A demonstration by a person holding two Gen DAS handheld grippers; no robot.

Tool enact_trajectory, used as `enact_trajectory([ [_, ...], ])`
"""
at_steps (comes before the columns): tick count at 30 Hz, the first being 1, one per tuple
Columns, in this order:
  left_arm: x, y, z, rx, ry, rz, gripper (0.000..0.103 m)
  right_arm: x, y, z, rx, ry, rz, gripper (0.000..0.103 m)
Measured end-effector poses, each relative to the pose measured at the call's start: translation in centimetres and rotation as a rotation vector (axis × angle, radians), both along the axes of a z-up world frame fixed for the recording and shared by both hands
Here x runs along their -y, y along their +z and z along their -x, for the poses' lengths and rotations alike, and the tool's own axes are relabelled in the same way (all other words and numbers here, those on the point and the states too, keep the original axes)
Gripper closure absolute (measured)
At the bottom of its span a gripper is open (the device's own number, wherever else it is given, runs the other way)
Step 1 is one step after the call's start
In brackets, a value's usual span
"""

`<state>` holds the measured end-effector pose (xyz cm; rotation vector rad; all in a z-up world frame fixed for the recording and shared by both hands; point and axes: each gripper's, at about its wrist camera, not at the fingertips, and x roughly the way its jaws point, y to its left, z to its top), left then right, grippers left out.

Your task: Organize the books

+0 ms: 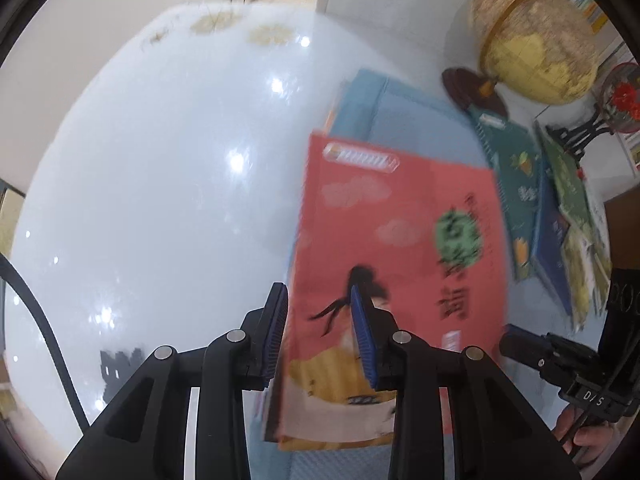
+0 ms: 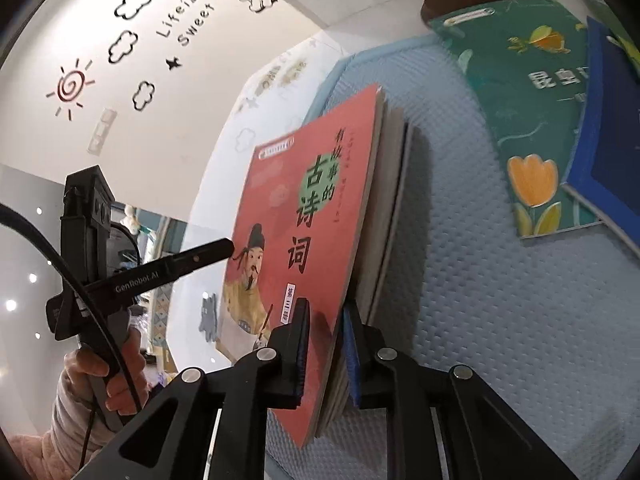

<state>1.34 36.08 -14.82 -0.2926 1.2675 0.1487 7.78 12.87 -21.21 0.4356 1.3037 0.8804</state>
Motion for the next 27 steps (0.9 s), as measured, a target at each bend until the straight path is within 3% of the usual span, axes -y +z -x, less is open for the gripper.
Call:
enact_trajectory([
  [2, 0.9, 1.2, -0.8, 0.030, -0.014, -0.002, 0.073, 2.1, 1.1, -0.4, 0.049, -0.030, -0.006, 0.085],
  [4, 2.8, 2.3, -2.4, 0.056, -0.053, -0.018, 0.073, 4.1, 2.0, -0.9, 0.106, -0.060, 0.026, 0.076],
  [6, 5.1, 2.9, -4.5, 0.078, -0.098, -0.020, 0.073, 7.5, 3.1, -1.8, 0.186, -0.129, 0.083, 0.048],
  [7, 6.1, 3.0, -5.1, 0.084, -0.114, -0.019, 0.073, 8.9, 3.4, -2.1, 0.213, -0.160, 0.097, 0.045],
  [12, 14.9, 2.1, -10.2, 0.126, -0.223, 0.010, 0.072, 19.0, 3.9, -5.0, 0.277, -0.369, 0.177, 0.044],
  [17, 23.8, -0.8, -14.8, 0.154, -0.313, 0.110, 0.072, 28.4, 2.4, -8.7, 0.295, -0.535, 0.187, 0.044],
  [20, 27.9, -2.7, -17.0, 0.157, -0.339, 0.138, 0.072, 31.6, 0.7, -11.1, 0.260, -0.566, 0.163, 0.044],
  [27, 32.4, -5.2, -20.6, 0.139, -0.323, 0.127, 0.072, 32.9, -1.5, -14.2, 0.248, -0.524, 0.175, 0.044],
])
